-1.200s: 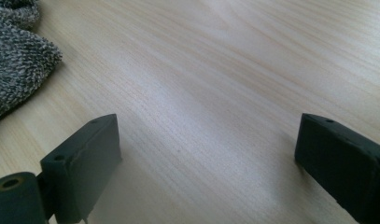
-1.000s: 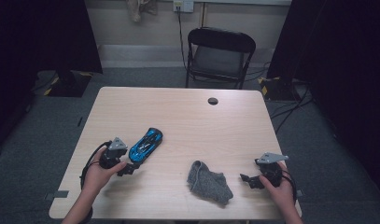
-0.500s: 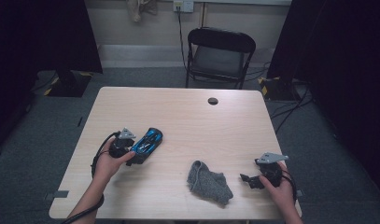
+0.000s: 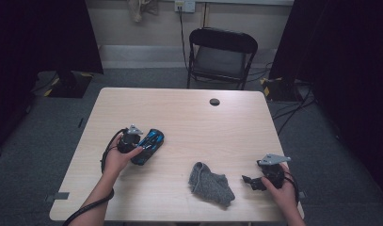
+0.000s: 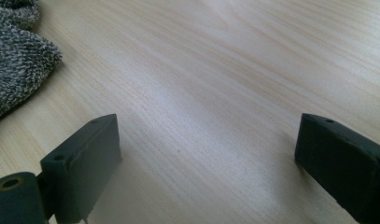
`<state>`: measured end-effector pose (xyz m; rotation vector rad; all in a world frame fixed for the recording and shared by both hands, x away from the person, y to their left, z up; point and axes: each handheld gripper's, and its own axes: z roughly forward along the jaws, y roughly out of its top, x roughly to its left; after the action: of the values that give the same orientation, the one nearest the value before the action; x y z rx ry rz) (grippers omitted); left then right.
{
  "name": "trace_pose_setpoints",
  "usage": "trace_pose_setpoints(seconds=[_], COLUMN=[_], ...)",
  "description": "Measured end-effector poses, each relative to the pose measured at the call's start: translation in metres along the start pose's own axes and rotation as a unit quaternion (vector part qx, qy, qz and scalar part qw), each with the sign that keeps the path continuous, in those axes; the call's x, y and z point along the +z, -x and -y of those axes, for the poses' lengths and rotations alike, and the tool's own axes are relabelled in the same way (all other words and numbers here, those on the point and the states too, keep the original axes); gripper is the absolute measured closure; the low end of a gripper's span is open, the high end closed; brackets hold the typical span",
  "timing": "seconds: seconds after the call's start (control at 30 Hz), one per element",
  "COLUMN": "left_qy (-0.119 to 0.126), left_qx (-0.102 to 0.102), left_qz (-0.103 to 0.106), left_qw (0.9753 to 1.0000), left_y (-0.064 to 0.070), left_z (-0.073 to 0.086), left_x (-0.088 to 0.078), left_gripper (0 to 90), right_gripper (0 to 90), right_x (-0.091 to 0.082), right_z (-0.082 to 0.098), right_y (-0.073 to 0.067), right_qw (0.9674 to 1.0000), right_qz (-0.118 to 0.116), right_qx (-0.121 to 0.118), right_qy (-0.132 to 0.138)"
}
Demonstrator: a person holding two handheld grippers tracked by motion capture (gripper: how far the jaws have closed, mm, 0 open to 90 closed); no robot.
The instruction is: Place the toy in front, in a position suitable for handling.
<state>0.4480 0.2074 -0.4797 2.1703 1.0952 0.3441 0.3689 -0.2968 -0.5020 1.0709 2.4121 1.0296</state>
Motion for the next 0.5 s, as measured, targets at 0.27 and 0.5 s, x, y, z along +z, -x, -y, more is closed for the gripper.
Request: trace_pose_setpoints(seconds=[0.27,0.5], left_qy=[-0.006,-0.008], left_qx=[0.005,0.005], left_qz=[-0.005,-0.005], left_qw=[1.0000,0.9999], left_y=[0.000,0.002], left_z=[-0.004,-0.005], left_x=[0.010,0.016], left_gripper=[15.6,15.8], right_gripper=[6.5,6.5], right_x=[0.000,0.000], right_z=[0.000,0.000], right_y=[0.000,0.000], right_qw=[1.0000,1.0000], right_qz=[0.000,0.000], right_qx=[0.000,0.000], right_qy=[0.000,0.000])
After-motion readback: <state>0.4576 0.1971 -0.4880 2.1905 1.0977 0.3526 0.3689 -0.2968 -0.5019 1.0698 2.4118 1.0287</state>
